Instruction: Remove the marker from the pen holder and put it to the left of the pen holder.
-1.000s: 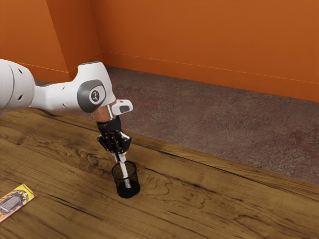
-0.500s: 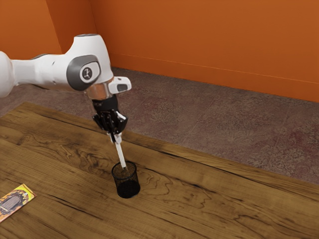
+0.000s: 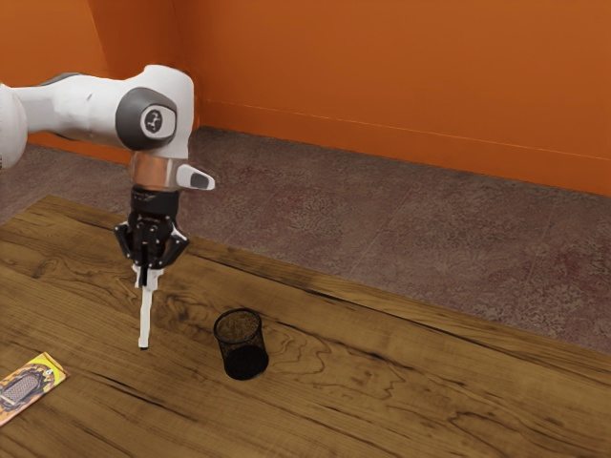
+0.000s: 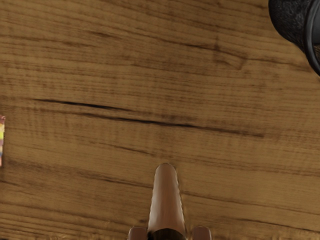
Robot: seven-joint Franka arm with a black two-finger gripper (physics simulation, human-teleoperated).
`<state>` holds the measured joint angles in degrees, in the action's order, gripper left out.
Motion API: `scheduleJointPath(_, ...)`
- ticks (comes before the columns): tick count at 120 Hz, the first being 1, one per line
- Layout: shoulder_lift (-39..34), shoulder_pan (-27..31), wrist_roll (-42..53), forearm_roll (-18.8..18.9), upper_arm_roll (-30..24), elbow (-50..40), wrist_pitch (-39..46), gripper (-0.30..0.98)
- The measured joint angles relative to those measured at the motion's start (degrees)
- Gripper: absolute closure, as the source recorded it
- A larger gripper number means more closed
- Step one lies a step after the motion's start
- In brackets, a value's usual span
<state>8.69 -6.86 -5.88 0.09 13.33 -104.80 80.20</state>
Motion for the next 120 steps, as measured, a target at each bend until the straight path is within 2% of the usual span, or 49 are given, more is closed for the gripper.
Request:
scheduleJointPath(11,5.6,4.3,-0.3,-1.3,0.1,1.5,-3.9,0.78)
scheduleJointPath(34,14.2,6.1,0.0,-5.2,0.1,1.9,-8.3,0.77)
scheduleJointPath(54,18.0,7.0,0.7,-7.5,0.1,2.1,-9.8,0.77)
scheduleJointPath(71,18.4,6.9,1.0,-9.1,0.1,3.0,-10.1,0.48)
scheduleJointPath(77,17.1,6.6,1.1,-9.3,0.2,4.0,-9.1,0.38)
scheduleJointPath(84,12.3,5.6,1.3,-8.8,0.2,4.5,-6.2,0.29)
scheduleJointPath(102,-3.6,0.0,3.4,-3.6,0.0,4.5,6.0,0.14)
scheduleJointPath(120,-7.2,-2.7,6.6,-0.9,-0.5,4.4,15.0,0.07)
